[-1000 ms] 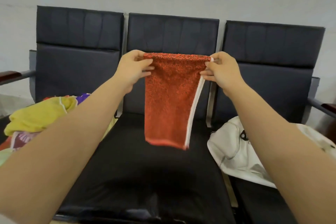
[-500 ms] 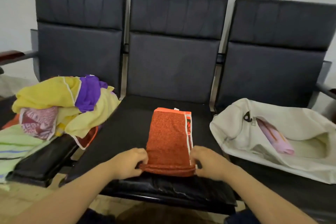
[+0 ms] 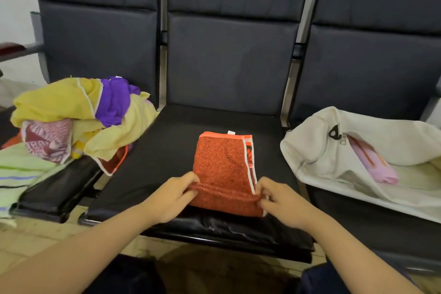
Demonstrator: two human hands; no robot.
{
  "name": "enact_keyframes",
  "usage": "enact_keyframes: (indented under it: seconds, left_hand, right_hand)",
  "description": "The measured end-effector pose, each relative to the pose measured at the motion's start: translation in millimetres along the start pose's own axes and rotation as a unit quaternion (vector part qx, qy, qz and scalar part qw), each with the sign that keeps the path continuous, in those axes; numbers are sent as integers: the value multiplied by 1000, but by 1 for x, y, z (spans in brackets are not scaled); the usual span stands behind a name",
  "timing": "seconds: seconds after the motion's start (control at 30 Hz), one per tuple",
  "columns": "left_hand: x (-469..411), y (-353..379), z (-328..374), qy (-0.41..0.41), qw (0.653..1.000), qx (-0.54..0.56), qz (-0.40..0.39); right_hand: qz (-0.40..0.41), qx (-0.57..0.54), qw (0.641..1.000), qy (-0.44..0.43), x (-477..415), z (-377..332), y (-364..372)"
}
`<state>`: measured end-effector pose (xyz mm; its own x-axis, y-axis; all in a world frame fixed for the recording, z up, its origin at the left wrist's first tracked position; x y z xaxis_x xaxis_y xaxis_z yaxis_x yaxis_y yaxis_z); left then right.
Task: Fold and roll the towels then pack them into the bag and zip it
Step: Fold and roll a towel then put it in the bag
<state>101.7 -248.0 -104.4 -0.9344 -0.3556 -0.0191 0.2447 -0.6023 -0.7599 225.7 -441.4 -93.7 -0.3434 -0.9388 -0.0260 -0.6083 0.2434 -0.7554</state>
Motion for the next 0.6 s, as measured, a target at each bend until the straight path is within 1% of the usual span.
enact_keyframes:
  seconds: [0.03, 0.1, 0.17, 0.2, 0.27, 0.37, 0.4, 0.43, 0.47, 0.5, 0.53, 0.57, 0.6]
  left_hand:
    - [-2, -3, -3, -27, 998, 58, 5]
    - [-8, -5, -10, -76, 987, 138, 12]
    - [-13, 1, -19, -125, 979, 162, 2]
    - [-16, 6, -25, -150, 975, 165, -5]
    - [-21, 10, -33, -189, 973, 135, 2]
    - [-22, 11, -35, -203, 979, 26, 19]
    - [-22, 9, -35, -192, 981, 7, 33]
    - [-22, 6, -31, -163, 985, -15, 49]
    - [-20, 0, -20, -96, 992, -41, 74]
    - [-18, -2, -9, -14, 993, -81, 82]
    - [-16, 1, -2, 53, 990, -112, 61]
    - [-14, 6, 1, 88, 987, -132, 18]
    - [-12, 12, -1, 87, 986, -141, -34]
  right_hand:
    - [28, -30, 999, 14, -1, 6, -4]
    - [61, -75, 995, 35, -3, 16, -7]
    - [65, -104, 991, 59, -7, 24, -4]
    - [62, -99, 991, 68, -10, 27, -1]
    - [67, -56, 994, 67, -16, 29, 2]
    - [82, 17, 995, 46, -24, 30, 4]
    - [73, 47, 995, 41, -26, 30, 7]
    - [63, 86, 994, 41, -27, 31, 9]
    - [60, 130, 989, 40, -28, 31, 9]
    - [68, 168, 983, 27, -29, 27, 5]
    - [79, 187, 979, -8, -29, 20, 1]
    - [78, 181, 978, -61, -30, 10, 0]
    - [54, 149, 982, -101, -31, 3, 2]
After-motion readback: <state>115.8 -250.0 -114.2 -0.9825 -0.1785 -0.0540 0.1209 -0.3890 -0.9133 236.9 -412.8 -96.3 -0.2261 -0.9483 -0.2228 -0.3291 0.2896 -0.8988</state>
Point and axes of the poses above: each hand's wrist, its own x-axis away from the middle knuckle, its own y-axis out of the palm, z = x × y, the point moved 8 cm from there along -x, towards the middle knuckle, and after that the axes turned 14 degrees about -y, right-handed, at the moved point
